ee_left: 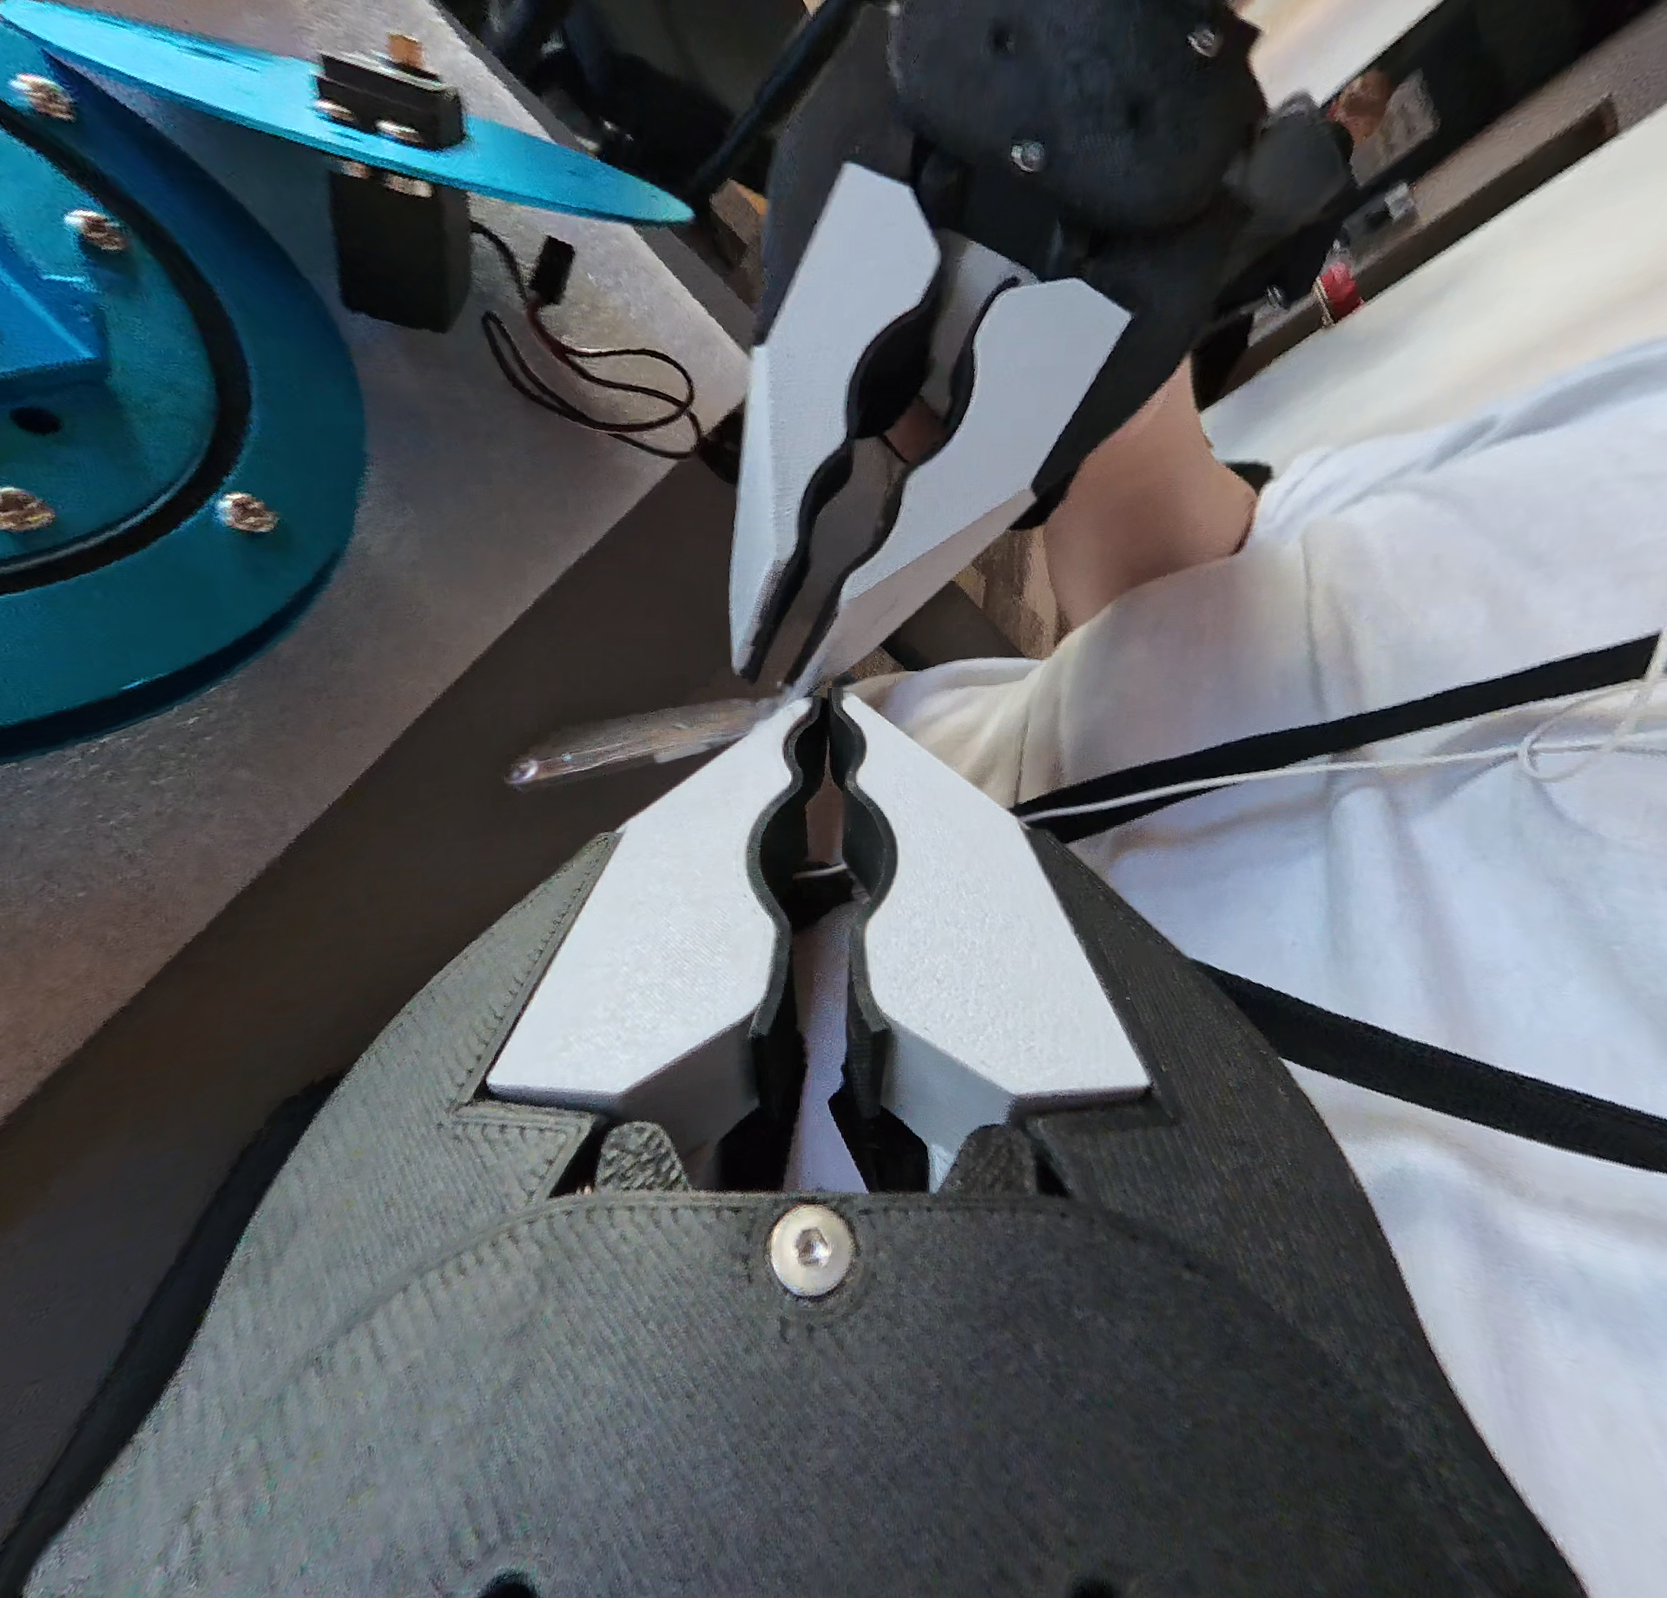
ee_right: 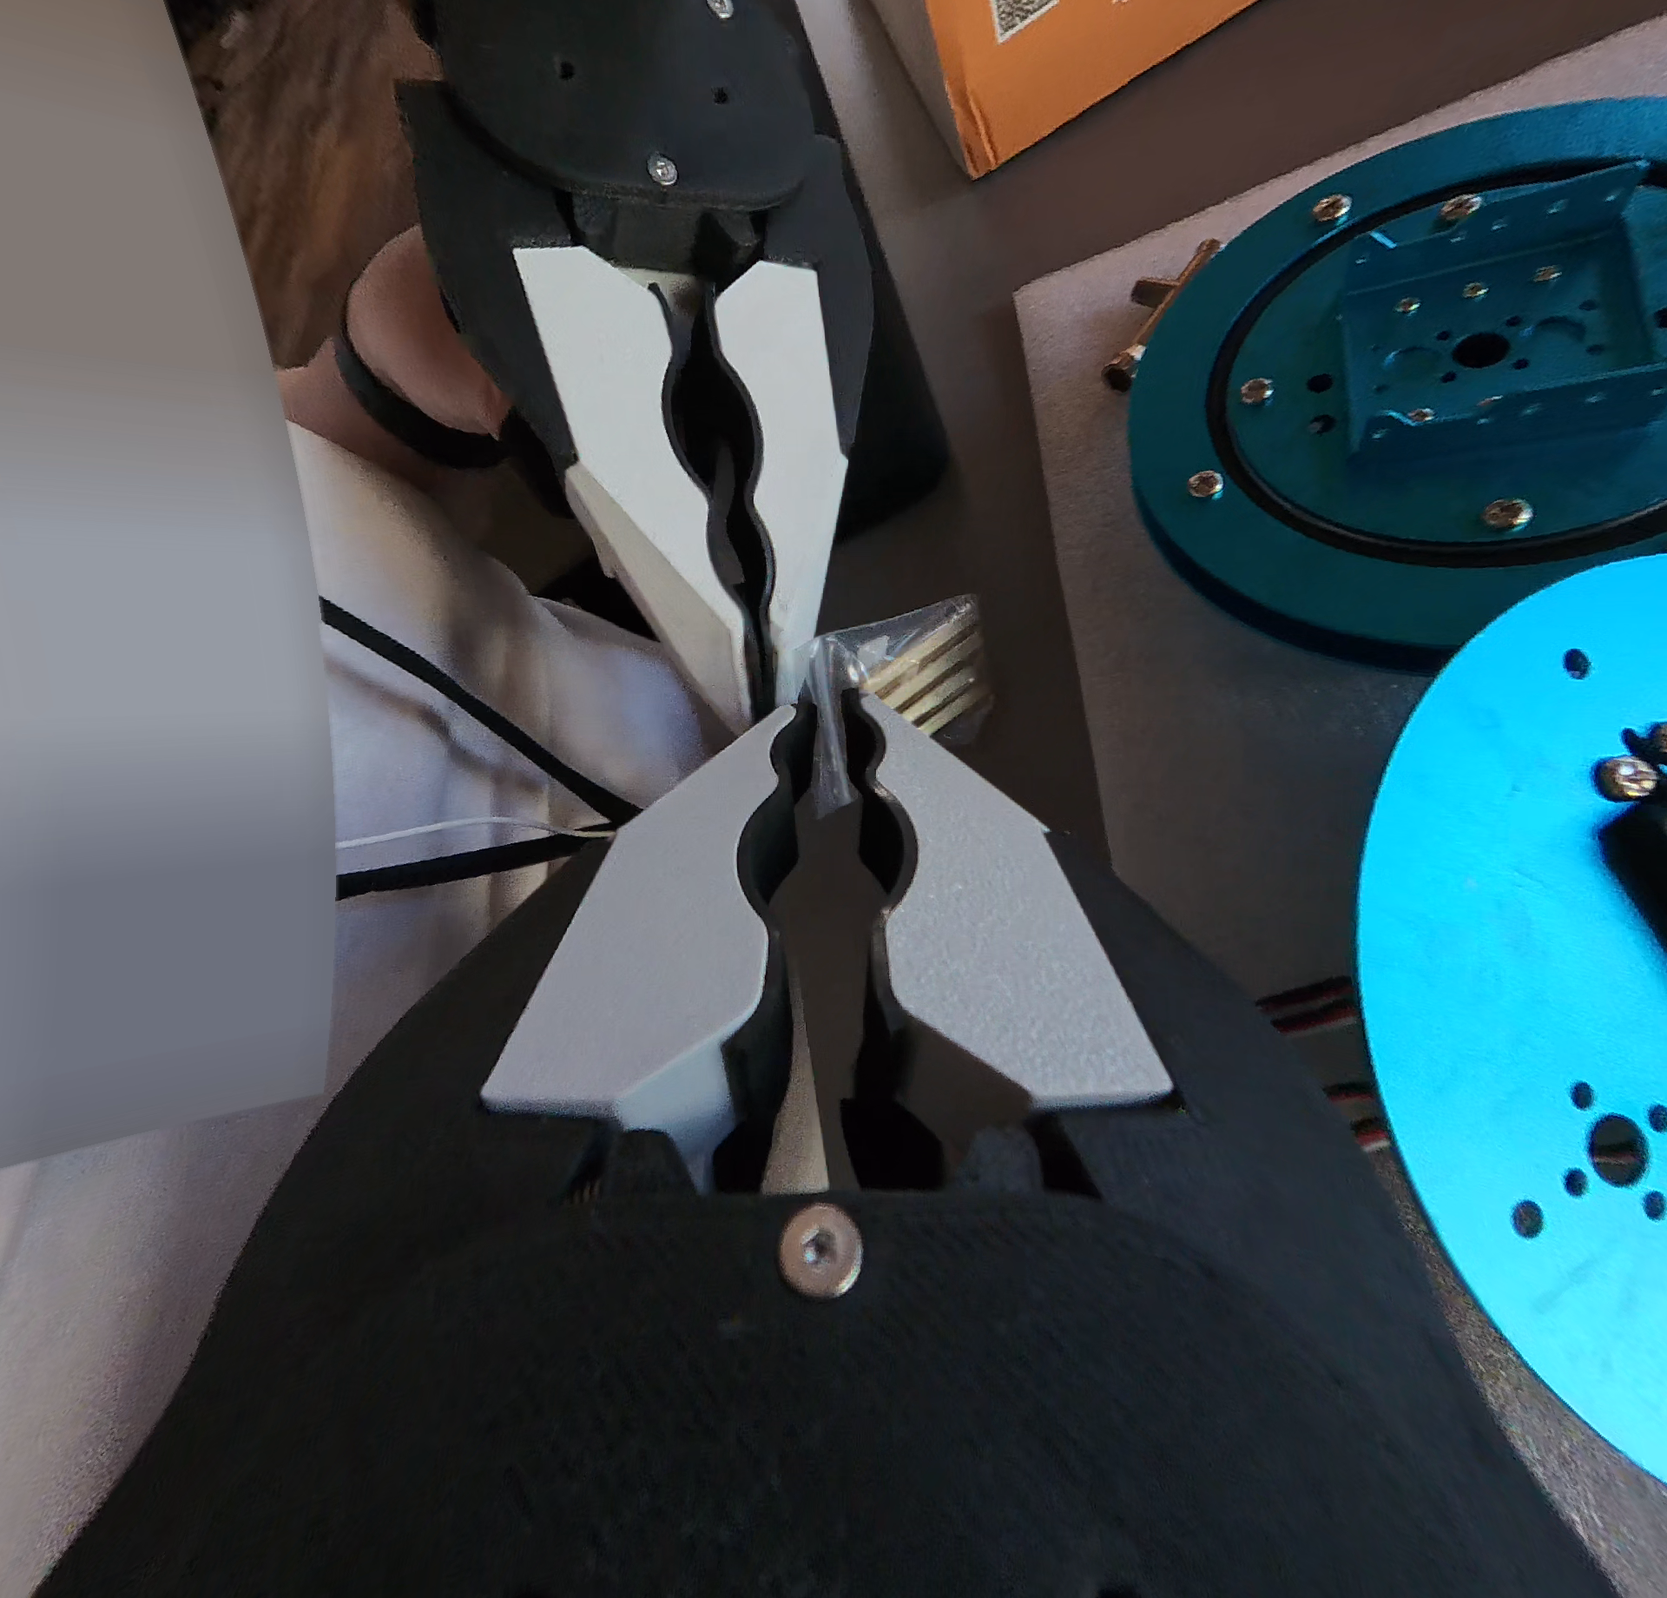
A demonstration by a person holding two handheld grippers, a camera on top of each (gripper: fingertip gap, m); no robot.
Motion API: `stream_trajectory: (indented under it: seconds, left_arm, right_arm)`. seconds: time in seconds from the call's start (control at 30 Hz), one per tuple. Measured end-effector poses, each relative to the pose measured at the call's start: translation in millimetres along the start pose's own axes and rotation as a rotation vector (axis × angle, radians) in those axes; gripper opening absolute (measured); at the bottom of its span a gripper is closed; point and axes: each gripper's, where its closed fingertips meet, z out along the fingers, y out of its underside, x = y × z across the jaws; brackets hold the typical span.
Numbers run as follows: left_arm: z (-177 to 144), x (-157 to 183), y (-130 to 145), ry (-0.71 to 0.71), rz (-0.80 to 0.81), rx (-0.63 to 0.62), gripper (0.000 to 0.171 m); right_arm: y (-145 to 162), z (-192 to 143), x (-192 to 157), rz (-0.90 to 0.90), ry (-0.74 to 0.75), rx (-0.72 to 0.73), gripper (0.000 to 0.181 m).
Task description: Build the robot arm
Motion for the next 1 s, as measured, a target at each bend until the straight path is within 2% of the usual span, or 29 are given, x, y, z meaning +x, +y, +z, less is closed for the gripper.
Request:
stream_trajectory:
  seconds: [0.3, 0.47, 0.63, 0.7, 0.8, 1.0]
  left_arm:
    - [5.1, -2.9, 6.9, -0.005, -0.003, -0.045, 0.000]
    - [3.3, -6.5, 5.4, -0.015, -0.025, -0.030, 0.000]
    - [-2.5, -8.1, -1.1, 0.000, -0.129, 0.037, 0.000]
    - [-5.6, -11.3, -2.2, -0.033, -0.153, 0.065, 0.021]
    - [-11.4, -15.2, -6.7, -0.081, -0.153, 0.131, 0.029]
    - [-21.4, -17.9, -13.4, -0.032, -0.237, 0.235, 0.026]
  right_arm:
    - [1.6, 1.8, 1.9, 0.011, -0.033, 0.009, 0.000]
    - [4.4, 3.0, 10.4, -0.017, 0.037, -0.012, 0.000]
    - [-15.2, -1.7, 7.2, 0.179, -0.064, 0.123, 0.000]
    - [-22.0, -2.4, 7.2, 0.292, -0.117, 0.176, 0.000]
    - [-29.6, -1.2, 5.5, 0.438, -0.198, 0.239, 0.000]
    - [-31.4, 6.1, 8.4, 0.497, -0.205, 0.259, 0.000]
